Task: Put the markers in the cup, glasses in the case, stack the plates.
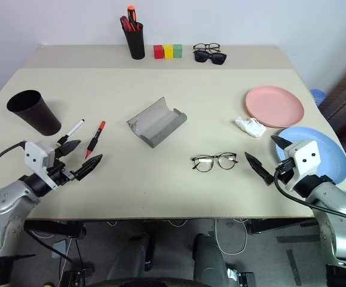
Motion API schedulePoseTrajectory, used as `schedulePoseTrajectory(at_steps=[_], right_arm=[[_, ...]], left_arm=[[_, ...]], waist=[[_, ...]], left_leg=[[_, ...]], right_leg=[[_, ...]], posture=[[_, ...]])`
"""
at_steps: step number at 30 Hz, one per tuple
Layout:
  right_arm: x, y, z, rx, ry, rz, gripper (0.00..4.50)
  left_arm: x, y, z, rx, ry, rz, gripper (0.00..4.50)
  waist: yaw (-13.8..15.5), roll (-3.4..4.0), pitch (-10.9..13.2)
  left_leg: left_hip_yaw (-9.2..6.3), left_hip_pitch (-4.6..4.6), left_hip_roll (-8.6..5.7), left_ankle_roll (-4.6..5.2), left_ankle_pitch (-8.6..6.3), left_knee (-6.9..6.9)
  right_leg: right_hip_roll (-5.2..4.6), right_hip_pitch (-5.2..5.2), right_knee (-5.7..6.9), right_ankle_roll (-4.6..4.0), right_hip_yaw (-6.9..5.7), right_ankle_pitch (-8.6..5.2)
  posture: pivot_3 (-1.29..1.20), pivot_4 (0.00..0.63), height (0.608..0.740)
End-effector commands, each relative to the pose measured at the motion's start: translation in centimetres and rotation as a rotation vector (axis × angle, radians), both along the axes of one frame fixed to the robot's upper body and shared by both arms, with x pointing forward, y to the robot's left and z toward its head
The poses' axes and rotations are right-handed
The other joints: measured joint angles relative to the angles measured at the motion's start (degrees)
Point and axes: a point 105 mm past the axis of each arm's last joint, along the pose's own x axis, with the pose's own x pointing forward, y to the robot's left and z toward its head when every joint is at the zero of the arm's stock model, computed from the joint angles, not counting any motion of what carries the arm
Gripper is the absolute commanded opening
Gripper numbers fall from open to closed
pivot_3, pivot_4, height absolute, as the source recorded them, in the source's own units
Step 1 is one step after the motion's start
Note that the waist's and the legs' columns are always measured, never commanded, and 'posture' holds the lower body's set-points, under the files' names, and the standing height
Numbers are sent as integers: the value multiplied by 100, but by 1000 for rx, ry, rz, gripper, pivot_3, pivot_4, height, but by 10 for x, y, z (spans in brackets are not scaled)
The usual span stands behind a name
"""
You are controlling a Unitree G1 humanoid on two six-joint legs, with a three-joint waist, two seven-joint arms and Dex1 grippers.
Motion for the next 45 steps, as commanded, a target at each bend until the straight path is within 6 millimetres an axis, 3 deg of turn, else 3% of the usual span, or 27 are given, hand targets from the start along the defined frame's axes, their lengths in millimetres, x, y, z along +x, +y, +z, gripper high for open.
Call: schedulePoseTrajectory(at_steps=[1, 15, 18, 23, 30, 38, 41, 45], right_arm=[[-3, -2, 17, -22, -54, 7, 4500], [5, 7, 12, -7, -55, 34, 4500], [8, 12, 11, -6, -56, 51, 4500], [17, 19, 11, -12, -71, 84, 4500], [31, 33, 17, -19, -102, 134, 4500], [37, 44, 26, -21, -130, 162, 4500], [36, 47, 27, -23, -133, 168, 4500], [33, 49, 29, -23, -135, 167, 4500]], left_arm=[[-5, 4, 11, 19, -47, 15, 4462], [7, 8, 23, 29, -83, 125, 4462], [16, 14, 24, 95, -77, 233, 4462], [37, 15, 33, 27, 15, 365, 4462], [81, 0, 29, -13, 361, 432, 4462], [116, 10, -4, -4, 671, 625, 4462], [123, 13, -17, 26, 721, 661, 3625], [130, 11, -22, 34, 738, 655, 1683]], waist=[[0, 0, 0], [3, 0, 0], [5, 0, 0], [22, -1, 0], [31, -6, 1], [-22, -10, 3], [0, -7, -1], [1, 13, -14]], left_leg=[[0, 0, 0, 0, 0, 0], [0, -6, 0, 1, 0, 1], [1, -6, 0, 3, 0, 1], [-2, -5, -1, 14, 8, 9], [-10, 2, -9, 21, 13, 14], [-13, 9, -10, 22, 14, 14], [-14, 22, -11, 20, 15, 17], [-15, 42, -11, 18, 14, 16]], right_leg=[[0, 0, 0, 0, 0, 0], [0, -1, -7, 0, -2, 0], [1, -1, -5, -1, -2, 1], [4, 3, 2, 2, -3, 2], [9, 9, 23, 17, -6, 4], [11, 8, 40, 44, -5, 10], [11, 8, 68, 50, -5, 6], [9, 18, 80, 32, -5, -6]], posture=[[0, 150, 740], [0, 150, 740], [0, 150, 740], [0, 150, 740], [0, 150, 740], [0, 150, 740], [0, 150, 740], [0, 150, 740]])
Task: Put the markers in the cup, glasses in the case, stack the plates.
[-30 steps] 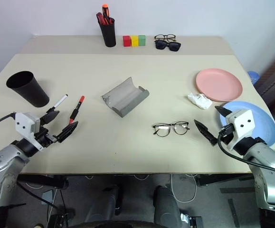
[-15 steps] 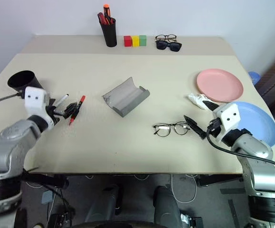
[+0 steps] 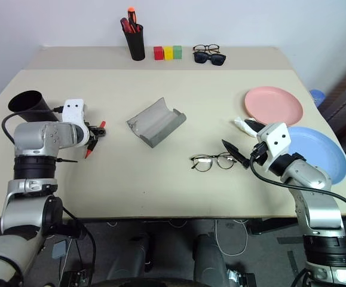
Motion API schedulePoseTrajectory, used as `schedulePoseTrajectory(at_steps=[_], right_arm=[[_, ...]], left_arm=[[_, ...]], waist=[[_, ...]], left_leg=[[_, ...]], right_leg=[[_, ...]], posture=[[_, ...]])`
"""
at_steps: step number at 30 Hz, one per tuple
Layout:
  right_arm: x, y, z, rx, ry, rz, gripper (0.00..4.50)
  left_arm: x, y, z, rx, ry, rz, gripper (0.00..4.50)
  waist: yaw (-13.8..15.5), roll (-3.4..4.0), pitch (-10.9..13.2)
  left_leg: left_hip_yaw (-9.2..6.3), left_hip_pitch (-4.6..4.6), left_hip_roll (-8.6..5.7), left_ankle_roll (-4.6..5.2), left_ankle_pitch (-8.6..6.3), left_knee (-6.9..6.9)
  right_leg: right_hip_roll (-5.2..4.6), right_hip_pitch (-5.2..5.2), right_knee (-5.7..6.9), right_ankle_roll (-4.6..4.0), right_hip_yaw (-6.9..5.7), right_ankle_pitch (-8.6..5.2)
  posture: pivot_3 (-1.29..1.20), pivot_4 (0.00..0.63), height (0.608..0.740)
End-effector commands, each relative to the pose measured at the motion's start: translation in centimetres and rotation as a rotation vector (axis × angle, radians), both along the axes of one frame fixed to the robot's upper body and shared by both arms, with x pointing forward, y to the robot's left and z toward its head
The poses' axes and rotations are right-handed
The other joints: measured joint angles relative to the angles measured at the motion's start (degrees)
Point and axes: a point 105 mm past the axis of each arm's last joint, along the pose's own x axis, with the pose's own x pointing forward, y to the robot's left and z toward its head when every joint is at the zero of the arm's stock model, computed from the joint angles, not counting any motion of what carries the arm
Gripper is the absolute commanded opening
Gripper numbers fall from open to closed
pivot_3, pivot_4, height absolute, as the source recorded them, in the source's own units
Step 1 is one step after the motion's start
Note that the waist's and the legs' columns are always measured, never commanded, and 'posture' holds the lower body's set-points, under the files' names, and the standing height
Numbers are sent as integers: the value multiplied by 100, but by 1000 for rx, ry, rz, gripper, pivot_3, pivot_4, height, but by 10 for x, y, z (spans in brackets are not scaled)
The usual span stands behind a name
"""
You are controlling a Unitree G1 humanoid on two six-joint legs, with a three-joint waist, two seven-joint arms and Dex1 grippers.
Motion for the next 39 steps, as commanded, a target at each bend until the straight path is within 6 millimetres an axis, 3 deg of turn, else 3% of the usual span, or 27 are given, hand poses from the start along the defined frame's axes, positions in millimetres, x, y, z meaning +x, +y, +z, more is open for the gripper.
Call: schedulePoseTrajectory(at_steps=[1, 3, 6, 8, 10, 11, 14, 15, 17, 20, 24, 29, 33, 39], right_arm=[[-5, 4, 15, -1, -54, 7, 4500], [-6, 3, 14, -1, -51, 4, 4500], [-7, 4, 13, 1, -46, 5, 4500], [-6, 5, 12, 2, -42, 14, 4500], [-3, 9, 11, 1, -40, 35, 4500], [-1, 12, 11, 4, -40, 46, 4500], [6, 20, 11, 14, -45, 75, 4500], [8, 23, 11, 17, -47, 85, 4500], [13, 29, 11, 21, -50, 106, 4500], [20, 43, 13, 32, -60, 145, 4500], [27, 57, 18, 38, -78, 191, 4500], [31, 71, 26, 48, -97, 225, 4500], [30, 76, 30, 52, -104, 234, 4500], [29, 78, 30, 60, -98, 231, 4500]], left_arm=[[0, -1, -18, -7, 65, -2, 1098], [0, -5, -19, -14, 64, -17, 117], [-1, -9, -16, -13, 39, -51, 46], [0, -18, -2, 16, -58, -124, 46], [-2, -37, 30, 85, -244, -262, 46], [-4, -49, 55, 139, -410, -332, 46], [-21, -61, 118, 300, -831, -347, 46], [-28, -58, 135, 337, -950, -310, 46], [-30, -45, 148, 376, -1023, -222, 46], [-31, -1, 179, 415, -1193, 64, 46], [-32, 42, 191, 594, -1251, 264, 46], [-38, 88, 188, 771, -1249, 490, 46], [-36, 105, 178, 850, -1215, 567, 46], [-22, 106, 162, 881, -1169, 589, 46]], waist=[[0, 6, -5], [5, 6, -7], [17, 6, -7], [9, 6, -7], [5, 5, -6], [4, 2, -4], [18, -20, 11], [22, -21, 11], [17, -20, 10], [-3, -18, 9], [-9, -19, 9], [23, -24, 9], [61, -27, 9], [128, -27, 9]], left_leg=[[0, 1, 0, 0, 0, 0], [1, 1, 0, -1, 0, 1], [0, 1, -1, -2, 1, 1], [1, 0, -1, -3, 1, 0], [1, -4, -2, -3, 1, -1], [1, -10, -2, -4, 1, -1], [0, -34, -1, -15, 8, -2], [-3, -36, -1, -16, 8, -2], [-1, -34, -1, -15, 8, -2], [0, -27, -1, -14, 8, -3], [1, -27, -2, -13, 9, -2], [1, -28, -4, -13, 9, -2], [0, -28, -5, -13, 9, -1], [1, -28, -5, -14, 9, -2]], right_leg=[[0, 1, 0, -1, 0, 0], [-2, 3, 0, 0, 0, 0], [-3, 4, 0, 0, 1, 0], [-4, 4, -1, 1, 2, 0], [-4, 2, -1, -2, 3, 2], [-5, -4, -2, -9, 4, 6], [-4, -27, -2, -23, 8, 13], [-3, -29, -3, -25, 7, 14], [-4, -27, -5, -27, 9, 13], [-2, -24, -3, -25, 8, 13], [-1, -24, 1, 4, 7, 18], [-1, -23, 4, 9, 5, 24], [-1, -21, 5, 10, 2, 24], [-1, -23, 6, 15, 1, 27]], posture=[[0, 150, 740], [0, 150, 740], [0, 150, 740], [0, 150, 740], [0, 150, 740], [0, 150, 740], [0, 150, 740], [0, 150, 740], [0, 150, 740], [0, 150, 740], [0, 150, 740], [0, 150, 740], [0, 150, 740], [0, 150, 740]])
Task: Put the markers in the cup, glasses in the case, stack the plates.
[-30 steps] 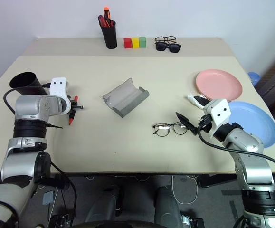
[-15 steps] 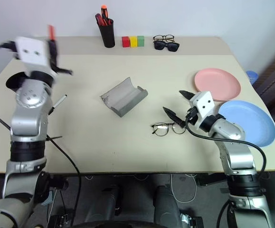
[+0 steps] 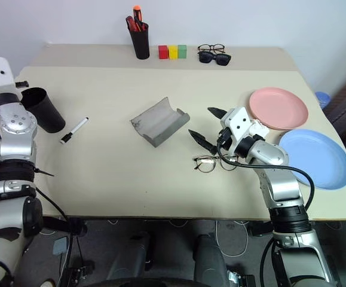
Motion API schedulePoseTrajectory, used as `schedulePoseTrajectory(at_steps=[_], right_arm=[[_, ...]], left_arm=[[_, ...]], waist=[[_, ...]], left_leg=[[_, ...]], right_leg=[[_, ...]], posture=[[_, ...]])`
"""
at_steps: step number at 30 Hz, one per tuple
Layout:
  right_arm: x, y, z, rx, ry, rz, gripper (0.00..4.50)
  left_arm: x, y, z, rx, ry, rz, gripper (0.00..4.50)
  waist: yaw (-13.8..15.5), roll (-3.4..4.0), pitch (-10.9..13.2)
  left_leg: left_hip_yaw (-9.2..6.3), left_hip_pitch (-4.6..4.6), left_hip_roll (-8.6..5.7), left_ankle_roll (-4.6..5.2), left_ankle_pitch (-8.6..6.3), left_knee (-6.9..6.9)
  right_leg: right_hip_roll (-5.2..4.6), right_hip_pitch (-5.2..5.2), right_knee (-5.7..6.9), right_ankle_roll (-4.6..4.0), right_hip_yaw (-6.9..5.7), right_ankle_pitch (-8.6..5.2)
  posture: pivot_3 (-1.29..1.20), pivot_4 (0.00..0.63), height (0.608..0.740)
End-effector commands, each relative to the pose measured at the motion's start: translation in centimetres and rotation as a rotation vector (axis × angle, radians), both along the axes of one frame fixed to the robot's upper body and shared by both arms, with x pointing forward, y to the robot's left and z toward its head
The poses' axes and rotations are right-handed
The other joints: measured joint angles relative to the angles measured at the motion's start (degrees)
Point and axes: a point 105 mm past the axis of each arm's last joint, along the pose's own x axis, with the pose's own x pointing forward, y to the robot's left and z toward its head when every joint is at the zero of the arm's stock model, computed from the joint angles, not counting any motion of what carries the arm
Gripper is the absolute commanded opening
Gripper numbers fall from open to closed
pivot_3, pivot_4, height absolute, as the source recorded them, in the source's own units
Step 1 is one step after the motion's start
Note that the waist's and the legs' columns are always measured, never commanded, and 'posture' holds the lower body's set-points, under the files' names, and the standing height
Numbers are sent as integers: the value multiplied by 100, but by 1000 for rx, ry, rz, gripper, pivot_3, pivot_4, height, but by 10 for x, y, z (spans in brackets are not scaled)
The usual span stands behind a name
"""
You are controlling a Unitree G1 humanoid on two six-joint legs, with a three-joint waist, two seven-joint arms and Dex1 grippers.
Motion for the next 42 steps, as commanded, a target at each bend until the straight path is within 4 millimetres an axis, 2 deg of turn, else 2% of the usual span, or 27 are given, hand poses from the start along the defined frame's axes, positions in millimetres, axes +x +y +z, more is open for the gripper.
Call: schedulePoseTrajectory(at_steps=[1, 8, 19, 31, 34, 38, 42], right_arm=[[-4, 4, 17, 14, -61, 7, 4500], [-7, 6, 23, 15, -68, -3, 4500], [-9, 1, 22, 15, -53, -32, 4500], [-6, -4, 15, 7, -45, -37, 4500], [-6, -6, 13, 7, -44, -40, 4500], [-6, -10, 11, 6, -45, -51, 4500], [-5, -10, 9, 8, -45, -52, 4500]], left_arm=[[6, -7, 12, 22, -47, 9, 46], [17, -16, 14, 10, -58, -3, 46], [22, -20, -22, -17, 18, -10, 46], [28, -31, -34, -26, 38, -42, 46], [28, -32, -38, -2, 58, -42, 1195], [22, -34, -39, -61, -14, -99, 3117], [29, -57, -32, -135, -48, -292, 3117]], waist=[[12, -1, 0], [-16, -3, -1], [-2, -4, -1], [-3, -5, -1], [-3, -5, -1], [-9, -5, -1], [9, -5, -1]], left_leg=[[0, 0, 0, 0, 0, 0], [1, 0, 0, -1, 0, -1], [1, 1, 0, -2, 0, -1], [1, 1, 0, -2, 1, 0], [1, 1, 0, -2, 1, 0], [2, 1, 0, -2, 1, -1], [1, 1, 0, -3, 1, 0]], right_leg=[[0, 0, 0, 1, 0, 0], [0, -1, 0, 2, -1, 0], [-1, -2, 4, 3, -1, 1], [-1, -1, 4, 3, -1, 1], [0, -1, 4, 3, -1, 1], [0, -1, 4, 3, -1, 2], [-1, -1, 4, 2, -1, 2]], posture=[[0, 150, 740], [0, 150, 740], [0, 150, 740], [0, 150, 740], [0, 150, 740], [0, 150, 740], [0, 150, 740]])
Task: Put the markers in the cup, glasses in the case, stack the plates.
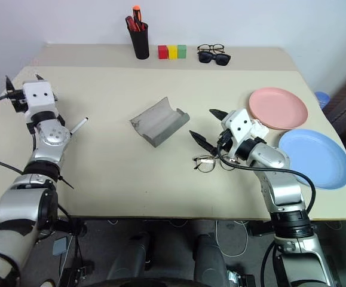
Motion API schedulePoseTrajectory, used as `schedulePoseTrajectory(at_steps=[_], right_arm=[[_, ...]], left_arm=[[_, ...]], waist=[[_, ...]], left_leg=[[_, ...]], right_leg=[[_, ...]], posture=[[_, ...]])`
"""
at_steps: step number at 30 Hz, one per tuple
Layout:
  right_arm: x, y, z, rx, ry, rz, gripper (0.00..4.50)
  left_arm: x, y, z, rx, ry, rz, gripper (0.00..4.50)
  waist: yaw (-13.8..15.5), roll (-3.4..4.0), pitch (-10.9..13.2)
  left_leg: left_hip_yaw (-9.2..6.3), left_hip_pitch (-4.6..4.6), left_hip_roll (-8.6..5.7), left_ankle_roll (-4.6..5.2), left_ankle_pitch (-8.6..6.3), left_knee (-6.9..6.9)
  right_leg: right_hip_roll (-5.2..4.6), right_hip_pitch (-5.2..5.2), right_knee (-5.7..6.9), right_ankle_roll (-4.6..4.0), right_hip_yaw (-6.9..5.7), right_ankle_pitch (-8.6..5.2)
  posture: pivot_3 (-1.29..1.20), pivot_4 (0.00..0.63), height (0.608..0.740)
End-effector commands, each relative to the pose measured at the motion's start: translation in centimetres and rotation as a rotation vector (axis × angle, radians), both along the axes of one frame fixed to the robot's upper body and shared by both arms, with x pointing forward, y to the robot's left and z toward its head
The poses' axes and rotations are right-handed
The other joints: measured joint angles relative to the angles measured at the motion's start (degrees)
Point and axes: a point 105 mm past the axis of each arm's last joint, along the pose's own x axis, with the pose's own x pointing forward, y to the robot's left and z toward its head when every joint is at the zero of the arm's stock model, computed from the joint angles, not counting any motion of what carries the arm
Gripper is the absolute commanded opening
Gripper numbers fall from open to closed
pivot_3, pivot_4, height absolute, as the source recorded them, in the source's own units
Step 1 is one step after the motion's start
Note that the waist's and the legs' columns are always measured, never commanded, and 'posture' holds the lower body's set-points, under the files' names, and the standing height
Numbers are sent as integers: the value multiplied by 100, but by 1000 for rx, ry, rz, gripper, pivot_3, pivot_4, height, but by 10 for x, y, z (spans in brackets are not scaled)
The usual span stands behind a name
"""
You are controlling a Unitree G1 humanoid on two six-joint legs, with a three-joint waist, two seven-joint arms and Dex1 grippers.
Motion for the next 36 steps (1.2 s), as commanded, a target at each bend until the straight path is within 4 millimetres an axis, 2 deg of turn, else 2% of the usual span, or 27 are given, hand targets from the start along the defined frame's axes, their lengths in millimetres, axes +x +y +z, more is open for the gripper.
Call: schedulePoseTrajectory(at_steps=[1, 3, 5, 7, 9, 11, 18, 29, 30, 32, 35, 36], right_arm=[[-1, -6, 11, 2, -54, -13, 4500], [0, -5, 10, 3, -52, -11, 4500], [0, -5, 8, 4, -51, -10, 4500], [1, -4, 7, 6, -51, -10, 4500], [1, -3, 6, 8, -52, -9, 4500], [0, -2, 5, 13, -54, -11, 4500], [-1, -3, 4, 17, -60, -24, 4500], [-5, -8, 3, 18, -61, -48, 4500], [-5, -8, 3, 18, -61, -49, 4500], [-5, -10, 3, 15, -62, -53, 4500], [-5, -12, 3, 12, -62, -57, 4500], [-6, -12, 3, 12, -61, -58, 4500]], left_arm=[[11, -32, 28, -27, -22, -245, 3117], [21, -67, 23, 68, 192, -482, 3117], [22, -82, 8, 69, 417, -620, 3117], [18, -83, -5, 72, 600, -674, 3117], [15, -69, -24, -14, 809, -651, 3117], [9, -48, -44, -174, 993, -588, 3117], [-3, -13, -70, -356, 1173, -441, 3117], [-1, -12, -95, -426, 1252, -397, 3117], [0, -13, -97, -439, 1252, -402, 2582], [1, -15, -101, -470, 1252, -411, 1847], [2, -19, -105, -494, 1257, -435, 232], [2, -20, -105, -502, 1259, -441, 50]], waist=[[22, -1, 0], [3, -1, 0], [-22, -1, 0], [-68, 1, 0], [-172, 5, 0], [-209, 5, 0], [-159, 4, 1], [-139, 16, -8], [-137, 18, -10], [-135, 20, -12], [-140, 26, -16], [-144, 31, -19]], left_leg=[[0, -1, 0, -1, 0, 0], [0, -4, 0, -3, 1, 1], [1, -3, 0, -3, 1, 0], [0, 0, 0, -2, 1, -1], [-4, 2, 2, -2, 2, -1], [-4, 12, 3, -1, 2, -4], [-11, 7, 5, 0, 2, -1], [-10, 16, 4, -1, 2, -2], [-10, 18, 4, -1, 2, -2], [-10, 25, 4, -1, 2, -2], [-10, 29, 4, -1, 2, -2], [-10, 30, 4, -1, 2, -3]], right_leg=[[0, 1, -1, 0, 0, 0], [-1, 3, -4, 0, 0, 0], [-1, 3, -4, -1, 1, 0], [0, 1, 2, -3, 1, -1], [4, 0, 9, -3, 1, -1], [6, 0, 13, -3, 3, -2], [10, 0, 11, 12, 3, -13], [8, 6, 13, 10, 3, -12], [8, 8, 13, 12, 3, -13], [7, 15, 13, 13, 3, -14], [6, 18, 13, 14, 3, -16], [6, 18, 13, 14, 3, -16]], posture=[[0, 150, 740], [0, 150, 740], [0, 150, 740], [0, 150, 740], [0, 150, 740], [0, 150, 740], [0, 150, 740], [0, 150, 740], [0, 150, 740], [0, 150, 740], [0, 150, 740], [0, 150, 740]])
